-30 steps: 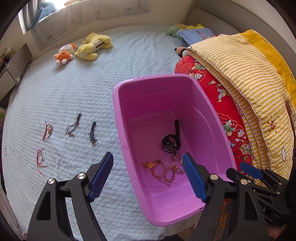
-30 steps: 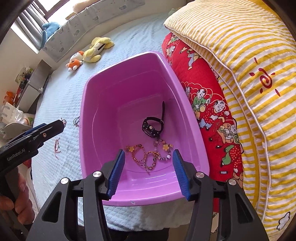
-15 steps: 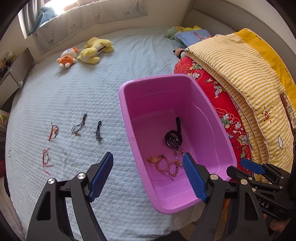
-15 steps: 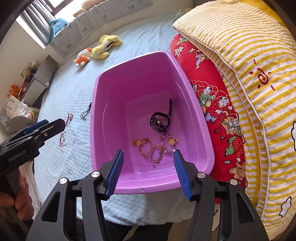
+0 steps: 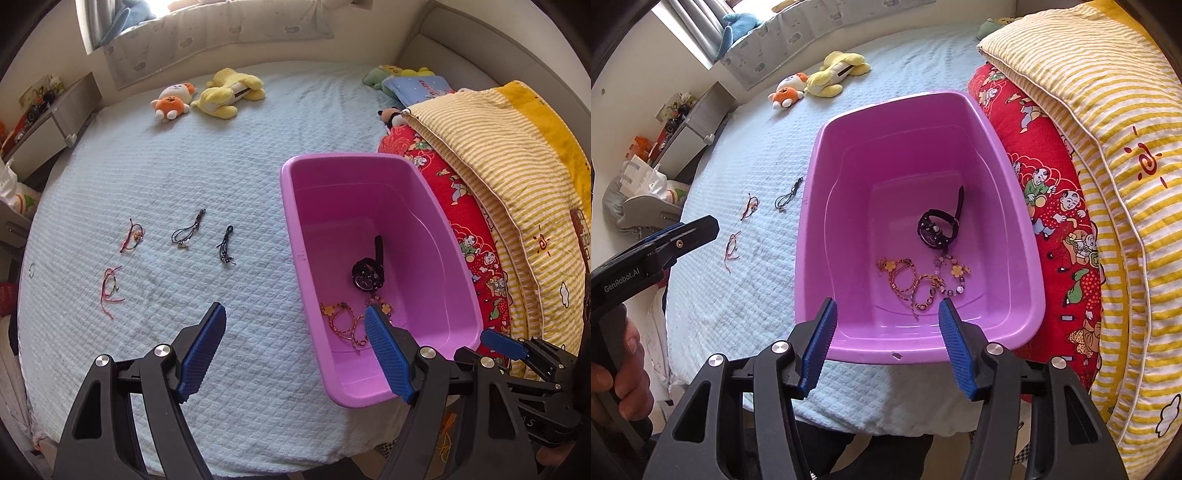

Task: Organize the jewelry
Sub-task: 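Withdraw both tools from the tub back over the remaining jewelry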

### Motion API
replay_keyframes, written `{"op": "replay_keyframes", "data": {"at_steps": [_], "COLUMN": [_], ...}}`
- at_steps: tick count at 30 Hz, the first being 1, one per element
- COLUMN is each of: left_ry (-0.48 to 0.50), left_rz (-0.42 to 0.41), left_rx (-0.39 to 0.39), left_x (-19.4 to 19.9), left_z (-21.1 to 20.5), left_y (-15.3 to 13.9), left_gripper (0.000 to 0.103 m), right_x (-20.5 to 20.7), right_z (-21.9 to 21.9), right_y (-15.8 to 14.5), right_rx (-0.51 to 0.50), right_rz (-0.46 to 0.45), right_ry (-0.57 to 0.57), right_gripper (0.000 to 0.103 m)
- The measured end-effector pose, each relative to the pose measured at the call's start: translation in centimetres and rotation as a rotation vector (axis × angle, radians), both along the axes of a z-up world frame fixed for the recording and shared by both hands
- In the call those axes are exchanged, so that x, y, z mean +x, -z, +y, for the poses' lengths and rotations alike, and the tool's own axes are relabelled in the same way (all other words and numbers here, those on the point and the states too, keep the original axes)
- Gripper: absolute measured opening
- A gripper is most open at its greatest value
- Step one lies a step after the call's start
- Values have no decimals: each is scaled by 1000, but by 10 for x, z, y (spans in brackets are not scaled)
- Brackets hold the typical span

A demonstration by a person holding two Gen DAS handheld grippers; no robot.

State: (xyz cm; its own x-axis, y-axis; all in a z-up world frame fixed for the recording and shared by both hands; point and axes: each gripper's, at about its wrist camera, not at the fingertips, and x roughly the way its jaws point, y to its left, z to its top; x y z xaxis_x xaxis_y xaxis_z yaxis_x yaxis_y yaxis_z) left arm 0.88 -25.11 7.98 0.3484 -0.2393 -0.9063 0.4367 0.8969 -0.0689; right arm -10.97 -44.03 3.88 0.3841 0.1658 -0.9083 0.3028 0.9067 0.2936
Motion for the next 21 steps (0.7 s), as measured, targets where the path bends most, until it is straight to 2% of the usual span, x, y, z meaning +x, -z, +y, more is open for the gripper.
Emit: {"op": "replay_keyframes", "data": {"at_steps": [12,21], "left_ry": [-183,-296], "left_rz": [21,2], "left_rx": [28,47], "left_x": [-25,-28], "left_z": [69,127], "left_y": [4,-3], "left_gripper": [77,78], "right_x": [10,39], "right_z": [29,83], "right_y": [16,11], "right_rx": [39,56], "right_rz": [25,0], "right_ry": [-148,-259], "right_gripper": [56,56]}}
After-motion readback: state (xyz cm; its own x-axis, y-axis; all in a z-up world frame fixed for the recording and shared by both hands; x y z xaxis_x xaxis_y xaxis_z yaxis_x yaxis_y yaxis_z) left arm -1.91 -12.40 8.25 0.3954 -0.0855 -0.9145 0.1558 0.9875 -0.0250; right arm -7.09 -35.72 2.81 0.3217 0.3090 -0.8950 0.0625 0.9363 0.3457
